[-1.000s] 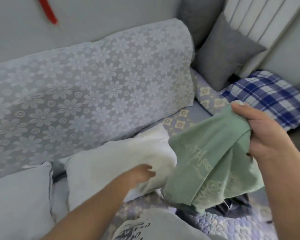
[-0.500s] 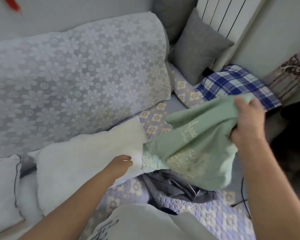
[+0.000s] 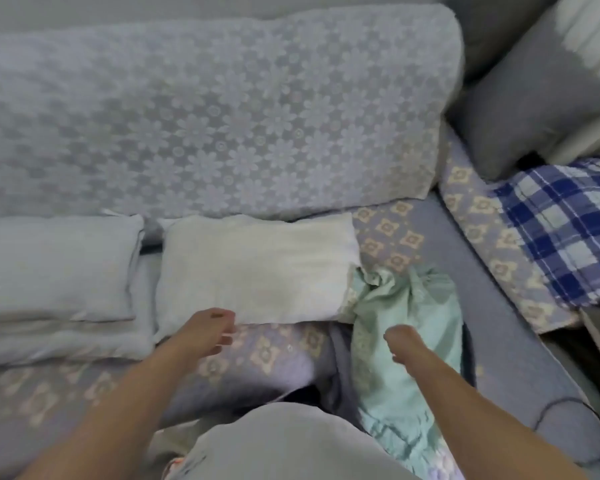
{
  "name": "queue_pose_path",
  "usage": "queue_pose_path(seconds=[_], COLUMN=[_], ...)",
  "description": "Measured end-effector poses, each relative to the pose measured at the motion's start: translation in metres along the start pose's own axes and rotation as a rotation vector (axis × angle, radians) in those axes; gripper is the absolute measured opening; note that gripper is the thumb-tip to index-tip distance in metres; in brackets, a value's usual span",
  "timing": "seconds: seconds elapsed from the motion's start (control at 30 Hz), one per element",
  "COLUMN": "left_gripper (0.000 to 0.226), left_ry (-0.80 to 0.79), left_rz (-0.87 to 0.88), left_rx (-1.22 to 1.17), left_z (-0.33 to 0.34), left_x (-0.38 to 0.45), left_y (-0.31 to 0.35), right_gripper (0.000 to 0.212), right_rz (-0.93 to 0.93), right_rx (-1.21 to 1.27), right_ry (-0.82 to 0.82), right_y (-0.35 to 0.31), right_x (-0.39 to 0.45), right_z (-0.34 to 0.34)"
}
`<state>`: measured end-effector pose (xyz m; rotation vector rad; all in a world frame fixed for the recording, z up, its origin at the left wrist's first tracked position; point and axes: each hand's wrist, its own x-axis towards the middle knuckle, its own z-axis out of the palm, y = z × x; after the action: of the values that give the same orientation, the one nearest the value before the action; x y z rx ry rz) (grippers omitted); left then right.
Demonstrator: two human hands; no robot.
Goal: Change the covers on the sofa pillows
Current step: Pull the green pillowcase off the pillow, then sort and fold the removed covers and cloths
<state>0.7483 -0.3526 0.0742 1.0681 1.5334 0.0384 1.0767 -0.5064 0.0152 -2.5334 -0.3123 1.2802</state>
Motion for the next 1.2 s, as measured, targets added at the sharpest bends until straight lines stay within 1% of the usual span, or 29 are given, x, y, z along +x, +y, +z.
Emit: queue_pose_path(seconds=[0.03,0.07,0.1,0.17,0.23,0.27,0.3,0.37,0.47,0.5,0.53,0.57,0.63,0.73,0.8,0.97,1.03,1.1,1.13,1.2], left_gripper=[0.017,0.017,0.017,0.016,0.017,0.016,0.017,0.017,0.016,0.015,0.014,0.014,0.016,0.015,0.016,0.018,0.017,0.015,0.013,0.011], left_ry=[0.011,0.026,0.033,0.067,0.108,0.121,0.164,0.243,0.443,0.514,0.563,0.597,0.622,0.624,0.606,0.503,0.549,0.588,0.591,0.613], left_rz=[0.005,0.011,0.024,0.055,0.057,0.042,0.008,-0.038,-0.074,-0.068,-0.055,-0.032,-0.002,-0.021,-0.054,-0.133,-0.198,-0.294,-0.336,-0.350], left_rx=[-0.057,-0.100,-0.143,-0.220,-0.294,-0.346,-0.408,-0.514,-0.668,-0.705,-0.739,-0.777,-0.829,-0.885,-0.876,-0.767,-0.717,-0.669,-0.619,-0.476], left_z=[-0.018,-0.037,-0.052,-0.096,-0.144,-0.170,-0.215,-0.270,-0.351,-0.374,-0.397,-0.417,-0.444,-0.468,-0.482,-0.536,-0.560,-0.581,-0.597,-0.622], left_x=[-0.005,-0.009,-0.012,-0.025,-0.039,-0.046,-0.061,-0.076,-0.106,-0.115,-0.124,-0.131,-0.139,-0.141,-0.137,-0.115,-0.101,-0.093,-0.088,-0.078], left_y=[-0.011,-0.026,-0.039,-0.079,-0.129,-0.154,-0.201,-0.252,-0.312,-0.324,-0.335,-0.347,-0.364,-0.388,-0.403,-0.436,-0.456,-0.477,-0.486,-0.502], right_gripper=[0.035,0.034,0.030,0.017,0.015,0.012,0.010,0.009,0.012,0.014,0.011,0.005,0.010,0.013,0.014,0.013,0.009,0.007,0.006,0.008], right_rz=[-0.068,-0.170,-0.244,-0.233,-0.293,-0.323,-0.373,-0.483,-0.653,-0.692,-0.711,-0.714,-0.706,-0.701,-0.664,-0.559,-0.498,-0.442,-0.404,-0.374], right_rx=[-0.103,-0.111,-0.103,0.115,0.118,0.077,-0.026,-0.166,-0.340,-0.374,-0.361,-0.350,-0.325,-0.360,-0.354,-0.281,-0.238,-0.259,-0.274,-0.322], right_ry=[0.021,0.063,0.047,-0.039,-0.149,-0.210,-0.297,-0.410,-0.456,-0.471,-0.519,-0.575,-0.651,-0.679,-0.700,-0.721,-0.727,-0.741,-0.755,-0.786], right_y=[-0.024,-0.046,-0.068,-0.117,-0.153,-0.168,-0.183,-0.203,-0.233,-0.244,-0.257,-0.269,-0.288,-0.309,-0.324,-0.367,-0.385,-0.395,-0.400,-0.408], right_x=[-0.006,-0.006,-0.017,-0.054,-0.106,-0.131,-0.169,-0.222,-0.292,-0.315,-0.339,-0.363,-0.394,-0.413,-0.415,-0.404,-0.401,-0.401,-0.401,-0.408], right_z=[0.015,0.035,0.054,0.115,0.183,0.219,0.281,0.350,0.439,0.458,0.477,0.496,0.523,0.559,0.582,0.662,0.703,0.736,0.753,0.776])
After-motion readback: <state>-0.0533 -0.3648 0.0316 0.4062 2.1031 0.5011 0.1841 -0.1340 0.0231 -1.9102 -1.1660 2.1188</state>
